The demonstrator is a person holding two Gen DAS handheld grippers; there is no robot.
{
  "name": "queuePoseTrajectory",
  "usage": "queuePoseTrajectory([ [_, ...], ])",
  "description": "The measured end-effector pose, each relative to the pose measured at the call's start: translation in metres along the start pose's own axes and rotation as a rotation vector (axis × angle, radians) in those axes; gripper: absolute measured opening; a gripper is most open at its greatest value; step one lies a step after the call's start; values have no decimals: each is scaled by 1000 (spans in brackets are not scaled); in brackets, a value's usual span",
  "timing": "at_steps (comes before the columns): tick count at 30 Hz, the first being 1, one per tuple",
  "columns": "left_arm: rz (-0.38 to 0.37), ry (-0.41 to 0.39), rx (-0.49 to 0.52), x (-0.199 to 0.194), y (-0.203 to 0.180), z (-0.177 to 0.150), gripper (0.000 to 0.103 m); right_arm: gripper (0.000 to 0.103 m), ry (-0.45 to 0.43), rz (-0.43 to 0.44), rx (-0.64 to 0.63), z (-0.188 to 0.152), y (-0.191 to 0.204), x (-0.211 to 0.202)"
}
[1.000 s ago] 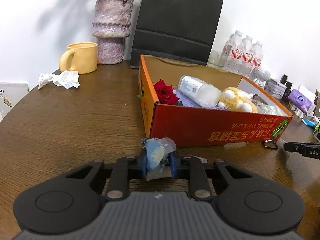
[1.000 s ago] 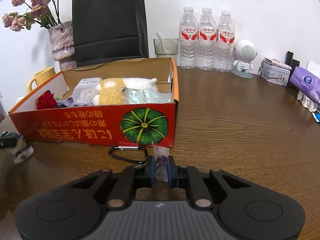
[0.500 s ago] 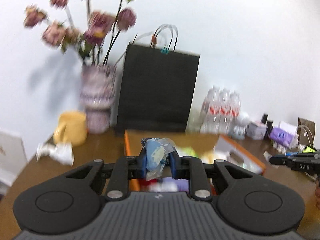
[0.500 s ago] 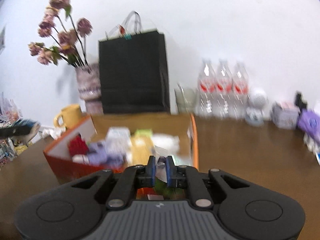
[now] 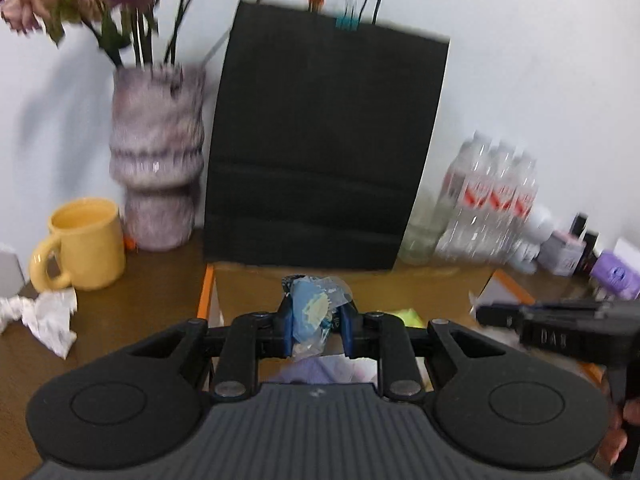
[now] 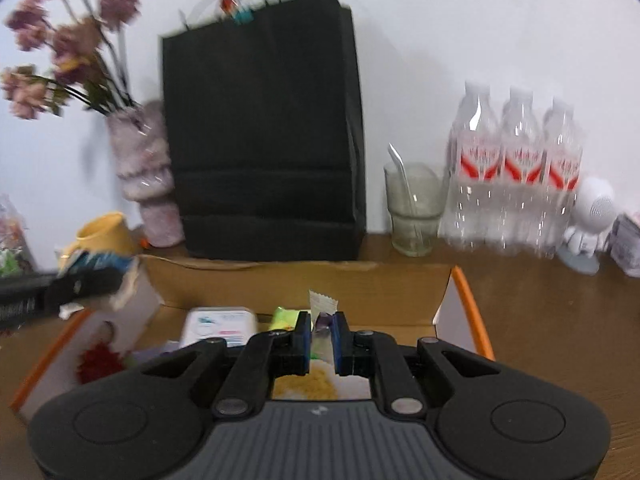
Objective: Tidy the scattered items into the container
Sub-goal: 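Carry wipes pack and sachet into the box and open both grippers, then grasp another clear sachet with the left gripper while the right grasps the black carabiner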
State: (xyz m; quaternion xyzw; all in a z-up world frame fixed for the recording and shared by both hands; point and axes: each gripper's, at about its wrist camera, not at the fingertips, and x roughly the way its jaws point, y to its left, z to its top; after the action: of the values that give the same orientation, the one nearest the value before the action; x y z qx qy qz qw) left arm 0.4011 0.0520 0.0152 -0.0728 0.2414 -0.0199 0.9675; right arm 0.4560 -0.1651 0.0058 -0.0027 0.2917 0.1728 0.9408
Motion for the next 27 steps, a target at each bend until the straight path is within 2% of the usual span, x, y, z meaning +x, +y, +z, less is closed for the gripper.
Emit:
queuePoseTrajectory([
  [3, 0, 23, -4, 5, 2, -5, 26, 10, 23, -17, 9, -1, -2, 11],
  [5, -6, 23, -12, 4, 4, -6, 47, 19, 24, -20, 3, -4, -2, 11],
  [6, -11, 21, -23, 3, 4, -6, 74, 28, 23, -21, 1, -5, -1, 9],
  [7, -13, 20, -30, 2, 4, -5, 97, 58, 25, -19, 1, -6, -2, 8],
  [8, -10, 12, -27, 0, 3, -5, 102, 90, 27, -18, -1, -6, -3, 8],
  [9, -4, 1, -16, -3, 1, -5, 103, 98, 20, -21, -9, -6, -2, 6],
  [13, 19, -1, -3, -6, -4, -3, 103, 103, 18, -46, -58, -6, 4, -3],
  [19, 39, 29, -15, -3, -2, -5, 103, 103, 43, -47, -67, -6, 6, -5],
  [27, 42, 26, -15, -7, -2, -5, 103, 103, 43, -43, -71, -6, 8, -7],
])
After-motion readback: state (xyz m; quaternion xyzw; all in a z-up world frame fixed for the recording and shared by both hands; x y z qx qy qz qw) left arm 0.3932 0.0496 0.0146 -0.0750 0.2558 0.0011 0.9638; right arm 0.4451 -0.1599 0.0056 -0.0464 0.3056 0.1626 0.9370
